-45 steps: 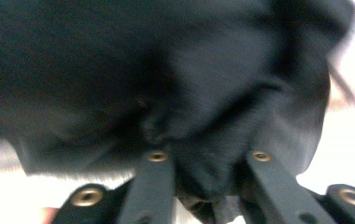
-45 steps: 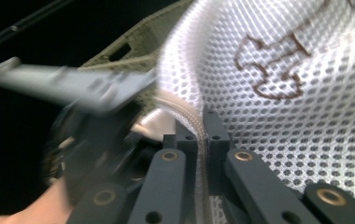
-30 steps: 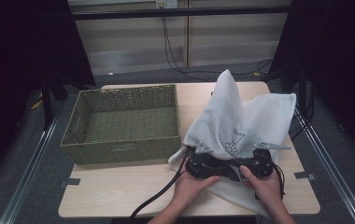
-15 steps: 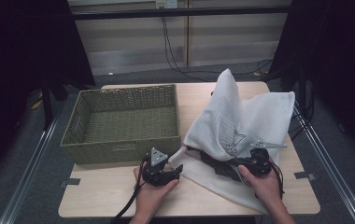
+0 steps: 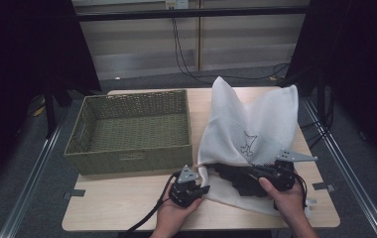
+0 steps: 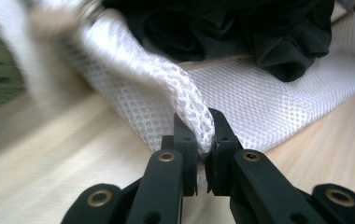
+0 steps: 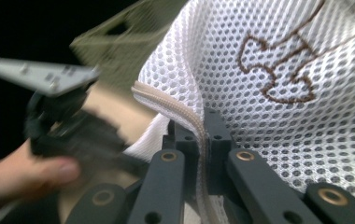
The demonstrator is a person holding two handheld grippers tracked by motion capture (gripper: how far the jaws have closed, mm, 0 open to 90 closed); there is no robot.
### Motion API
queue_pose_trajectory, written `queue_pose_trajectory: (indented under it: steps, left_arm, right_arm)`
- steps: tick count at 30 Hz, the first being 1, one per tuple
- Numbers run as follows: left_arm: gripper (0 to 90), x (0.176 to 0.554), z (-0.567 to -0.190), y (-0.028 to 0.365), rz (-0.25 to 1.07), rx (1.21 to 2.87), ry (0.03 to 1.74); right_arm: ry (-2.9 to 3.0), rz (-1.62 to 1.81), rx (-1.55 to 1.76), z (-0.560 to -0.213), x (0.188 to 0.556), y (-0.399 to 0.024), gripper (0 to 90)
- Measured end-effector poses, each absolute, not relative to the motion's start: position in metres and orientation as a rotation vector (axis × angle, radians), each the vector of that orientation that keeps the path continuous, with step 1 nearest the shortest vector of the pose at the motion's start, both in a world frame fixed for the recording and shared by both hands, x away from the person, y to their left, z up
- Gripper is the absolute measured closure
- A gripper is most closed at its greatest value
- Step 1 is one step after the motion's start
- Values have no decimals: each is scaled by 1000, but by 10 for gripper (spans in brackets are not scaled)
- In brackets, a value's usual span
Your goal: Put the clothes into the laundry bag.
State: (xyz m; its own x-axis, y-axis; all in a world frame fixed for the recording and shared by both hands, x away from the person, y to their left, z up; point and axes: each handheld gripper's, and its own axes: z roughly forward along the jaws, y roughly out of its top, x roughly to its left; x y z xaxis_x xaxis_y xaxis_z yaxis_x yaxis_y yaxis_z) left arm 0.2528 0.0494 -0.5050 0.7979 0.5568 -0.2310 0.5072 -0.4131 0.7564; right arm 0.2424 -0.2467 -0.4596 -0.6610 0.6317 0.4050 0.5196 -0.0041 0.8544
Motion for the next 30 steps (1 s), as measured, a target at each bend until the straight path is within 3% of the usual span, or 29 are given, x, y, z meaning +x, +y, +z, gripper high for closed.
queue_pose_trajectory:
  steps: [7,20,27,30]
  left_arm:
    - [871,253,-505,51,64,2127,770]
    - [877,252,-508,63,30,2102,760]
    - [862,258,-509,66,-43,2079,785]
    - [859,258,-510,66,-49,2074,789]
  right_arm:
    - [2527,1560,1407,-489,263,-233,885]
    - [1902,1262,1557,-493,297,-259,883]
    - [1926,1551,1323,-460,259,-269,821]
    - [2024,1547,1269,-460,243,-262,842]
